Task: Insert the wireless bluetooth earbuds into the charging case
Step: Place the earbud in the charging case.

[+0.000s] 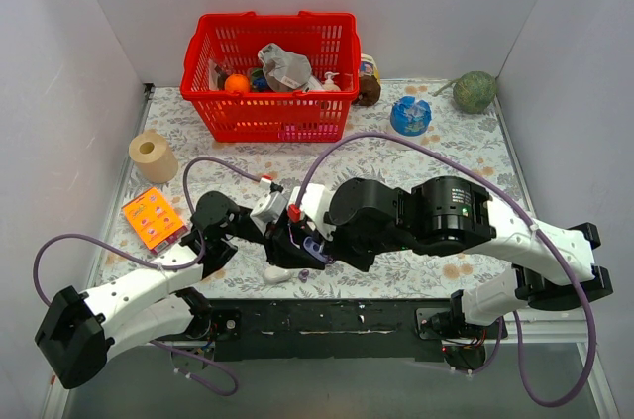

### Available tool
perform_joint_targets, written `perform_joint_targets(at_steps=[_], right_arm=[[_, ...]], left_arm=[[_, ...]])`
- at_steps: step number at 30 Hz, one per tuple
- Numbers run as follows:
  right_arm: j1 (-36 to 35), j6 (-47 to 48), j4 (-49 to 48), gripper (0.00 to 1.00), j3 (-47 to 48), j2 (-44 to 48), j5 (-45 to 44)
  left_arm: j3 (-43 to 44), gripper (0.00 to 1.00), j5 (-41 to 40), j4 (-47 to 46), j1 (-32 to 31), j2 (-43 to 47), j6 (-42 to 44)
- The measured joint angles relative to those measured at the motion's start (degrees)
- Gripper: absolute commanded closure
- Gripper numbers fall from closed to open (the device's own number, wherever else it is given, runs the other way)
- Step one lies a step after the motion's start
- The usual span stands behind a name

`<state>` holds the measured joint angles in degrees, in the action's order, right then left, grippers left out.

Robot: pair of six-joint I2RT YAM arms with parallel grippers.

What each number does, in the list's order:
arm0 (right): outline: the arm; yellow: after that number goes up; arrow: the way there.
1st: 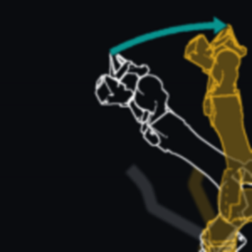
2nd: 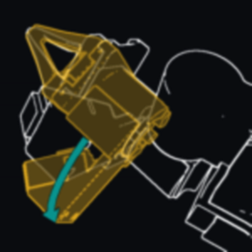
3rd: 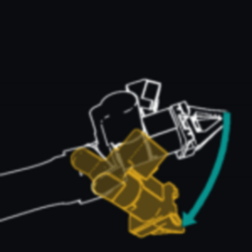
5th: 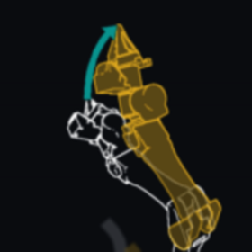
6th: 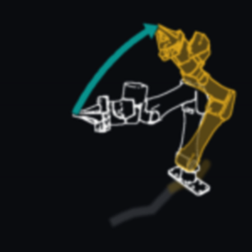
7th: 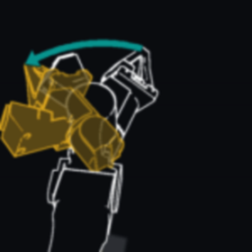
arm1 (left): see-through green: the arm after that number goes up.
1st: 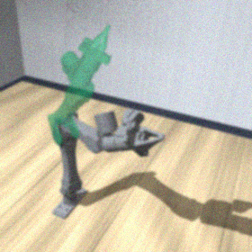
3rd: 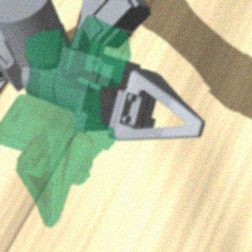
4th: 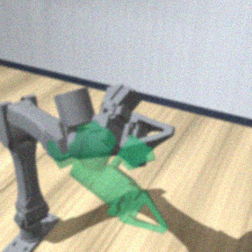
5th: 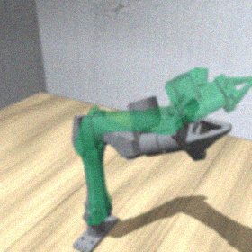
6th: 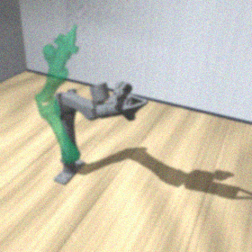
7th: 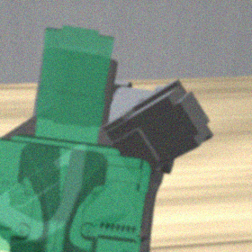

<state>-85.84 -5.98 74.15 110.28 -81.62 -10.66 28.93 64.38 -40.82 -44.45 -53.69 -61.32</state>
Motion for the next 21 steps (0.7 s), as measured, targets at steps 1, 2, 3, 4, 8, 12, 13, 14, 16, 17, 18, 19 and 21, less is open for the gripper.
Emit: perform_joint_targets(at_steps=[1, 2, 3, 4, 8, 12, 13, 14, 16, 17, 18, 19, 21], right_arm=[[0.00, -0.09, -0.02, 0.99, -0.35, 0.22, 0.13], [0.00, -0.13, 0.20, 0.99, -0.72, 0.42, 0.17], [0.00, -0.20, 0.31, 0.99, -1.11, 0.61, 0.17], [0.00, -0.22, 0.50, 0.99, -1.55, 0.79, 0.17], [0.00, -0.15, 0.94, 0.99, -2.19, 0.79, -0.04], [0.00, -0.02, 0.94, 0.99, -2.19, 0.74, -0.55], [0.00, -0.02, 0.94, 0.99, -2.16, 0.68, -0.76], [0.00, 0.04, 0.94, 0.99, -2.16, 0.63, -0.92], [0.00, 0.15, 0.96, 0.99, -2.08, 0.46, -1.14], [0.00, 0.17, 0.94, 0.99, -1.99, 0.33, -1.20], [0.00, 0.17, 0.94, 0.99, -1.95, 0.13, -1.20], [0.00, 0.20, 0.96, 0.99, -1.95, -0.04, -1.20], [0.00, 0.17, 0.94, 0.99, -1.95, -0.44, -1.18]], left_arm=[[0.20, 1.00, 0.59, 0.35, 0.00, -0.15, -0.11], [0.35, 1.00, 1.05, 0.76, 0.00, -0.20, -0.26], [0.50, 1.00, 1.51, 1.31, 0.00, -0.22, -0.37], [0.70, 1.00, 2.01, 1.90, 0.00, -0.22, -0.50], [2.05, 1.00, 3.26, 5.16, -0.02, -0.22, -0.02], [3.30, 1.00, 3.76, 8.37, -0.02, -0.22, 1.14], [3.45, 1.00, 3.80, 8.98, -0.02, -0.22, 1.36], [3.52, 1.00, 3.80, 9.51, -0.02, -0.22, 1.55], [3.61, 1.00, 3.85, 10.49, -0.02, -0.24, 1.97], [3.61, 1.00, 3.82, 10.73, -0.02, -0.31, 2.05], [3.61, 1.00, 3.85, 10.95, -0.02, -0.39, 2.21], [3.61, 1.00, 3.85, 11.06, -0.02, -0.52, 2.36], [3.61, 1.00, 3.85, 11.15, -0.02, -0.76, 2.47]])
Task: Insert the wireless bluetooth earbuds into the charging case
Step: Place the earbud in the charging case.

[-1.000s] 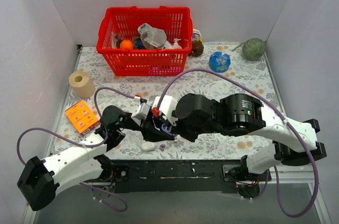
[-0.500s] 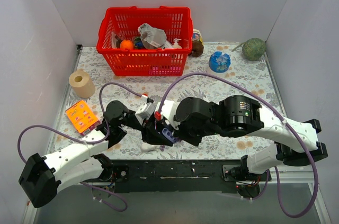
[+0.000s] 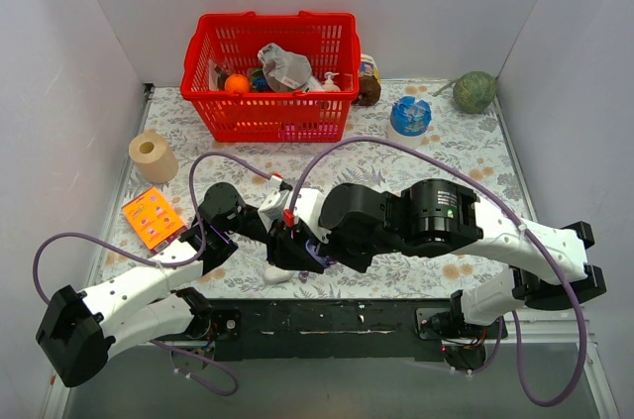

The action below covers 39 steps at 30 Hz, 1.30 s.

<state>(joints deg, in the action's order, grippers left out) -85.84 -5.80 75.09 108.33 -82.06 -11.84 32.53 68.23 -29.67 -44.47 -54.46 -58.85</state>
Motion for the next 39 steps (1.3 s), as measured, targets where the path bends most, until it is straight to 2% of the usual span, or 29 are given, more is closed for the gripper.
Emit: perform_joint_targets(at_steps=[39], right_arm=[[0.00, -0.26, -0.09, 0.99, -1.68, -0.90, -1.75]], left_arm=[[0.00, 1.00, -1.86, 0.98, 0.00, -0.20, 1.01]])
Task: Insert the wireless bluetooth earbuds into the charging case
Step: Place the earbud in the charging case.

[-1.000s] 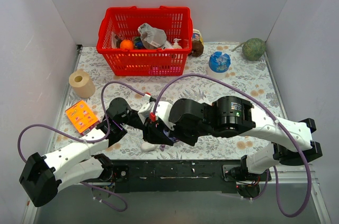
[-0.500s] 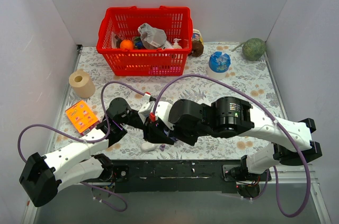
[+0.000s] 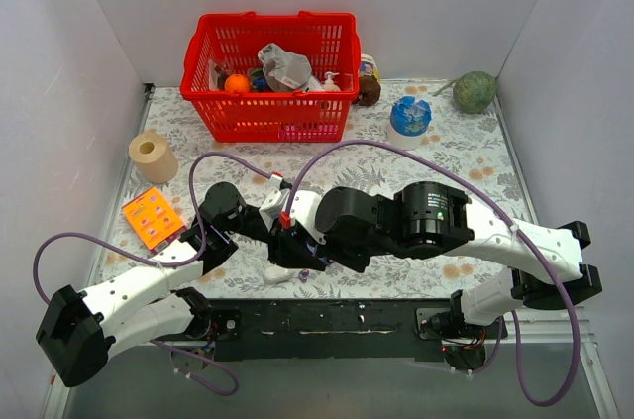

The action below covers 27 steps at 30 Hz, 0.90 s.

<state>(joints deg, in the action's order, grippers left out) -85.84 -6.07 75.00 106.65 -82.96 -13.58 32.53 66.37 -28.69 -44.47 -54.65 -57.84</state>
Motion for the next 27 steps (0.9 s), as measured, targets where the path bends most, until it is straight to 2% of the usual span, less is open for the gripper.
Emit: perform_joint_targets(at_steps=[27], right_arm=[[0.33, 0.28, 0.98, 0.99, 1.25, -2.40, -0.59]], left_arm=[[0.00, 1.00, -0.98, 2.80, 0.00, 0.02, 1.95]])
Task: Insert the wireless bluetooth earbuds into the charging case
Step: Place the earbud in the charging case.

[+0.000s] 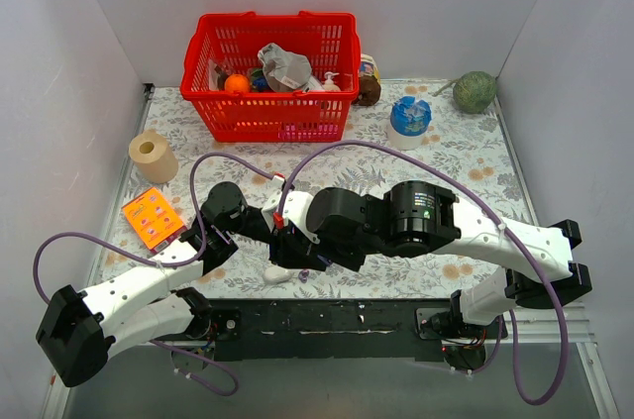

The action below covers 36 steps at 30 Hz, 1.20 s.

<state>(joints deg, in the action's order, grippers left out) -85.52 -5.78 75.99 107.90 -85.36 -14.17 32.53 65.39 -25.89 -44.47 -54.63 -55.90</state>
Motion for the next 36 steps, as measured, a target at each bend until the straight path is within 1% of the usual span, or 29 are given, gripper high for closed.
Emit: perform_joint_targets(at_steps=[13, 18, 19, 21, 22, 28, 31, 36], right_arm=[[0.00, 0.00, -0.83, 0.98, -0.72, -0.02, 0.76], [0.00, -0.07, -1.09, 0.87, 0.02, -0.46, 0.22], [0.00, -0.07, -1.03, 0.83, 0.42, -0.68, 0.17], [0.00, -0.15, -0.72, 0.78, 1.29, -1.14, -0.07], [0.00, -0.20, -0.50, 0.75, 1.62, -1.29, -0.26], [0.00, -0.94, 0.61, 0.61, 3.63, -1.81, -1.22], [0.00, -1.84, 0.48, 0.57, 5.55, -1.77, -1.27], [0.00, -3.78, -0.24, 0.55, 8.15, 0.15, -2.47]], left_arm=[[0.00, 1.00, -0.11, -1.11, -0.17, -0.04, -0.94], [-0.02, 1.00, -0.50, -2.49, -0.15, -0.04, -1.75], [-0.02, 1.00, -0.66, -2.91, -0.15, -0.04, -1.86], [-0.02, 1.00, -0.94, -3.54, -0.15, -0.02, -1.97], [-0.02, 1.00, -1.09, -3.74, -0.11, -0.02, -1.97], [-0.02, 1.00, -1.92, -4.48, -0.17, 0.13, -1.18], [-0.20, 1.00, -3.43, -4.63, -0.17, 0.42, -0.44], [-1.11, 1.00, -6.01, -5.22, -0.15, 1.62, 0.31]])
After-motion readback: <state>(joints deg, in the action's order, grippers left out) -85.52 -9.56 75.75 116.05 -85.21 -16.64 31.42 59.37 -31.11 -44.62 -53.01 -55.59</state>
